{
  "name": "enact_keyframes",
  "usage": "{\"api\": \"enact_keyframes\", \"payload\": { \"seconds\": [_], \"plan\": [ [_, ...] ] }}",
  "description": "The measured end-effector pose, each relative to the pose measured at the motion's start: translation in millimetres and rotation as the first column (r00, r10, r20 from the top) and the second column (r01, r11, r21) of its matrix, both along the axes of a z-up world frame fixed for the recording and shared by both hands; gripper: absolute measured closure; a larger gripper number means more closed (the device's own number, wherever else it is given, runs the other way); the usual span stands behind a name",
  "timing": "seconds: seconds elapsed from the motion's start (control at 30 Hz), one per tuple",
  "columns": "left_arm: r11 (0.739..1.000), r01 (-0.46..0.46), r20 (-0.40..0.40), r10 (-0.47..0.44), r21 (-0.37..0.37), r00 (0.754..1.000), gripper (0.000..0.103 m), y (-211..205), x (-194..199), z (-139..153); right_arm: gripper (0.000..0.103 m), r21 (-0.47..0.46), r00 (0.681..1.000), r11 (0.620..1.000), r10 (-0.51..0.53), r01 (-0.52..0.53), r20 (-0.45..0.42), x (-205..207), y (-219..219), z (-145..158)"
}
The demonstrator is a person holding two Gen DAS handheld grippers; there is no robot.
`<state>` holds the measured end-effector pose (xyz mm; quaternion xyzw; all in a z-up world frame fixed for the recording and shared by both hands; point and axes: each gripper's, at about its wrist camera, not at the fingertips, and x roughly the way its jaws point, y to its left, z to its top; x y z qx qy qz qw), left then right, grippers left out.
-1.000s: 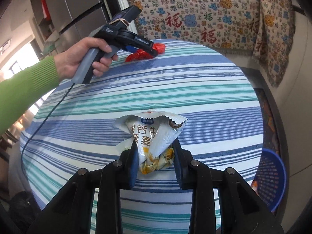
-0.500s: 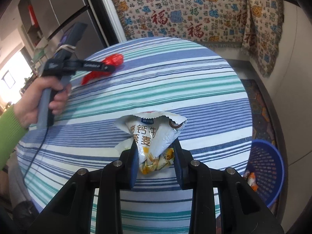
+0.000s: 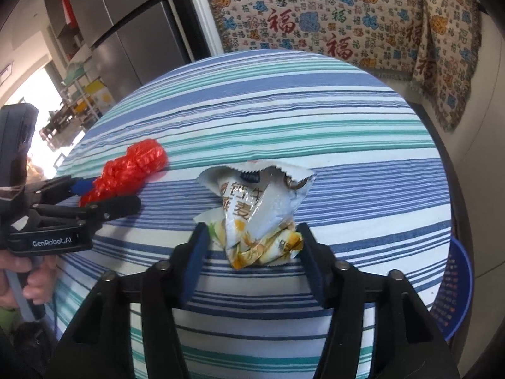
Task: Collect trash
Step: 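Carry the red plastic bag and snack wrapper over the blue wastebasket with both grippers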
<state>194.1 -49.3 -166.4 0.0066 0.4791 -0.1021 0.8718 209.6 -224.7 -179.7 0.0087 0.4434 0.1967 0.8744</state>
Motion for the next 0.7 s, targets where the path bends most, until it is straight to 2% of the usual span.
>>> {"api": "enact_keyframes", "payload": {
  "seconds": [0.07,0.13,0.33,0.5,0.63,0.7],
  "plan": [
    [0.999,0.037,-0.001,-0.037,0.006,0.999,0.031,1.2,-5.4,0.0,0.026,-0.021,1.000,0.999,0.025,-0.025,-0.004,-5.3,2.5,-0.3],
    [0.997,0.075,-0.012,-0.075,-0.015,0.997,0.031,4.7,-7.9,2.1,0.024,-0.037,0.999,0.999,0.039,-0.039,-0.013,-7.4,0.6,0.5],
    [0.988,0.154,-0.020,-0.155,-0.033,0.988,0.031,9.8,3.8,13.7,0.024,-0.030,0.999,0.999,0.017,-0.018,-0.043,-0.6,-10.1,13.7],
    [0.988,0.146,-0.045,-0.148,-0.054,0.988,0.031,9.8,30.9,11.7,0.024,-0.070,0.996,0.997,0.009,-0.015,-0.093,13.2,-2.8,18.2],
    [0.983,0.160,-0.070,-0.166,-0.086,0.984,0.031,9.2,38.0,9.2,0.024,-0.097,0.992,0.994,0.031,-0.043,-0.124,22.2,6.9,17.8],
    [0.984,0.171,-0.061,-0.174,-0.060,0.983,0.031,5.7,37.9,10.3,0.029,-0.096,0.991,0.995,0.019,-0.032,-0.129,26.5,7.9,18.0]
  ]
}}
